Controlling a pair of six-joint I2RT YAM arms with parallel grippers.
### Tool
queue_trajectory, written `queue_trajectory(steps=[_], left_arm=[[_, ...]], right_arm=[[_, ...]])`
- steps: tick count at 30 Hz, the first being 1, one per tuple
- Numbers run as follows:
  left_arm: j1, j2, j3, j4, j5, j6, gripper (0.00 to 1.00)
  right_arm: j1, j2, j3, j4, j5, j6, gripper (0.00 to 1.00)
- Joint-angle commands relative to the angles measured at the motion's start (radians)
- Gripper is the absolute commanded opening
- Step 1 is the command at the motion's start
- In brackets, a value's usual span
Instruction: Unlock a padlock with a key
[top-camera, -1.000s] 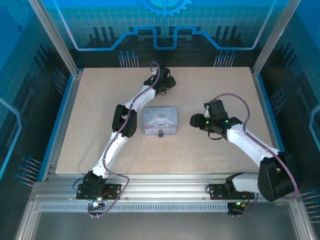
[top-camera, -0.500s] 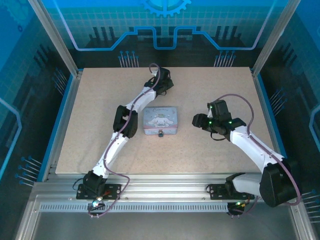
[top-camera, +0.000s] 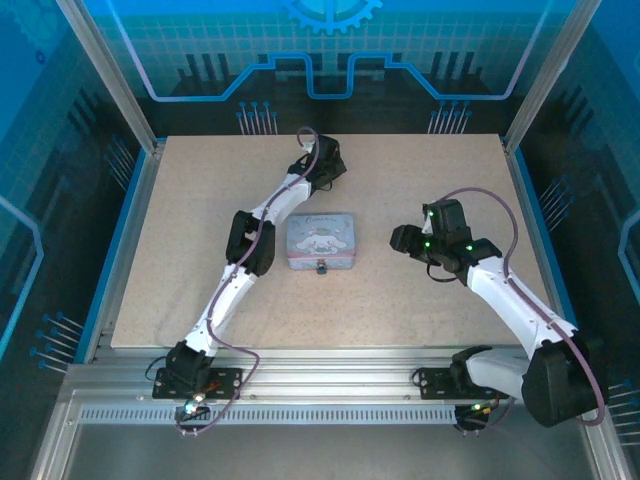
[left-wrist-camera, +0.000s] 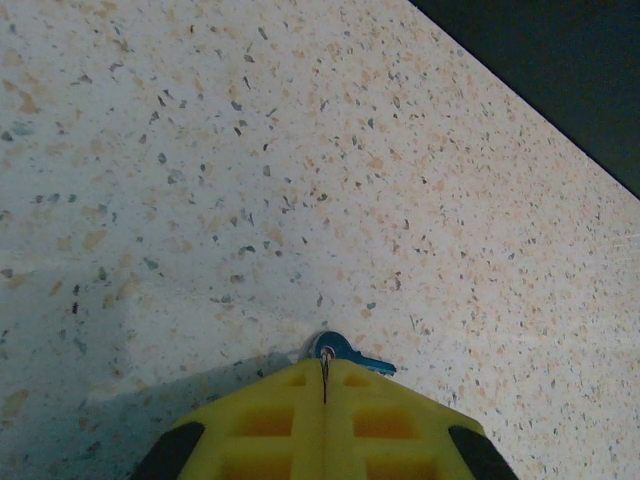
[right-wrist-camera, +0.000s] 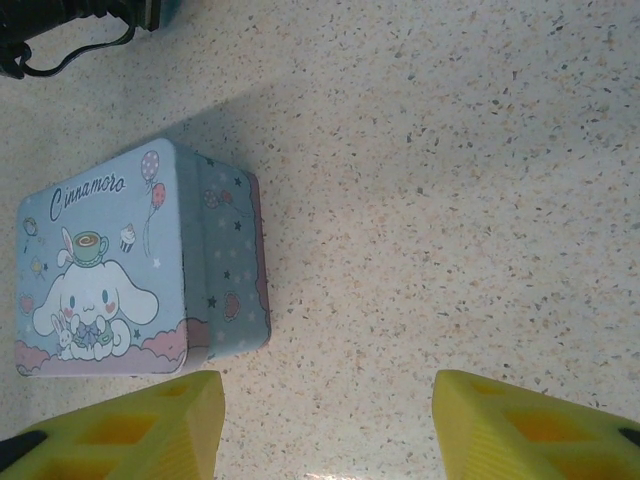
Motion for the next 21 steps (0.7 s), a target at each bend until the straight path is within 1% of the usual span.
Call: queue_trajectory(steps=[1, 3, 6, 8, 16, 21], left_arm=[[0.006, -0.040, -0.032, -0.018, -0.002, 0.023, 0.00], [0.007, -0.102, -0.113, -0.006, -0.004, 0.034, 0.00], [0.010, -0.218, -0.291, 0.065, -0.005, 0.042, 0.00], [0.015, -0.282, -0.378, 0.094, 0.000, 0.043, 0.00], [0.015, -0.468, -0.563, 0.107, 0.056, 0.104, 0.00], [0.015, -0.572, -0.612, 0.042, 0.143, 0.133, 0.00]], right_arm=[[-0.014, -0.014, -0.019, 0.000, -0.020, 0.020, 0.59], [-0.014, -0.018, -0.029, 0.010, -0.029, 0.028, 0.59], [-0.013, -0.027, -0.036, 0.014, -0.039, 0.036, 0.59], [-0.011, -0.040, -0.039, 0.014, -0.038, 0.039, 0.59], [-0.002, -0.085, -0.050, -0.001, -0.022, 0.039, 0.59], [0.003, -0.078, -0.041, -0.004, -0.032, 0.024, 0.60]])
